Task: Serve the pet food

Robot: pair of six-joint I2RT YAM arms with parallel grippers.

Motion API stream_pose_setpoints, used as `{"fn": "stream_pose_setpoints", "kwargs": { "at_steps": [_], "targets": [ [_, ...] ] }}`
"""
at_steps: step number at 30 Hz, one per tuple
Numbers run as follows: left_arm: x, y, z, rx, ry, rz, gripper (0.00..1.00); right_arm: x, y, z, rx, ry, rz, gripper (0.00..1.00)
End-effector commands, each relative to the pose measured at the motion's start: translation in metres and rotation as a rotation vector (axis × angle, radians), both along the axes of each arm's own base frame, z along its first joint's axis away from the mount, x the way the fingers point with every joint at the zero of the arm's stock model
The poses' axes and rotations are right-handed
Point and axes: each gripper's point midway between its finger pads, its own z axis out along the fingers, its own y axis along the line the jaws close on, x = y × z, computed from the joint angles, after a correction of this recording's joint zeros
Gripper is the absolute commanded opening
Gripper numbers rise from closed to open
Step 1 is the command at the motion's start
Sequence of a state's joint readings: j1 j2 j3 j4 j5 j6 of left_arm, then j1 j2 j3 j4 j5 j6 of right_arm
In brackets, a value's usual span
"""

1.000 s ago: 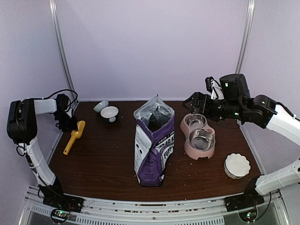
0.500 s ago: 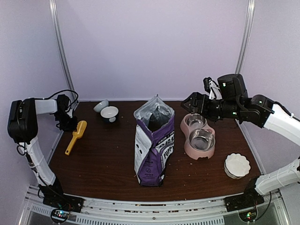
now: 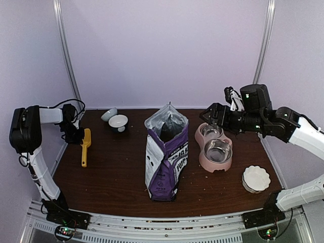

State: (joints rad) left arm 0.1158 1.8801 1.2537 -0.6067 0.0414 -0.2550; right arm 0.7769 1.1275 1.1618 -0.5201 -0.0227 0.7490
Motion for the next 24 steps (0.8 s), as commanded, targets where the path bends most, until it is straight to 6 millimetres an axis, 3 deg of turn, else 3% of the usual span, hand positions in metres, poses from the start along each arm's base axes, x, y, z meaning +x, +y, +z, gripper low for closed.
{"fn": "stream_pose_setpoints", "kwargs": {
  "at_steps": [1,8,11,16,20,24],
  "targets": [
    [-0.004,-0.004,0.036,0.003,-0.085,0.020,0.00,0.000,-0.011,0.008,0.019,-0.028,-0.039,0.96],
    [-0.056,-0.020,0.089,-0.077,-0.216,0.080,0.00,-0.003,-0.018,0.010,0.010,-0.048,-0.045,0.96],
    [-0.073,-0.039,0.116,-0.133,-0.289,0.083,0.00,-0.006,-0.014,0.014,0.029,-0.070,-0.018,0.95],
    [-0.087,-0.100,0.181,-0.248,-0.457,0.042,0.00,-0.017,0.005,0.037,0.080,-0.148,0.061,0.93],
    [-0.098,-0.153,0.241,-0.450,-0.622,0.025,0.00,-0.036,0.026,0.058,0.068,-0.229,0.117,0.93],
    [-0.110,-0.194,0.296,-0.679,-0.732,0.020,0.00,-0.048,0.048,0.072,0.115,-0.284,0.160,0.93]
  ]
}}
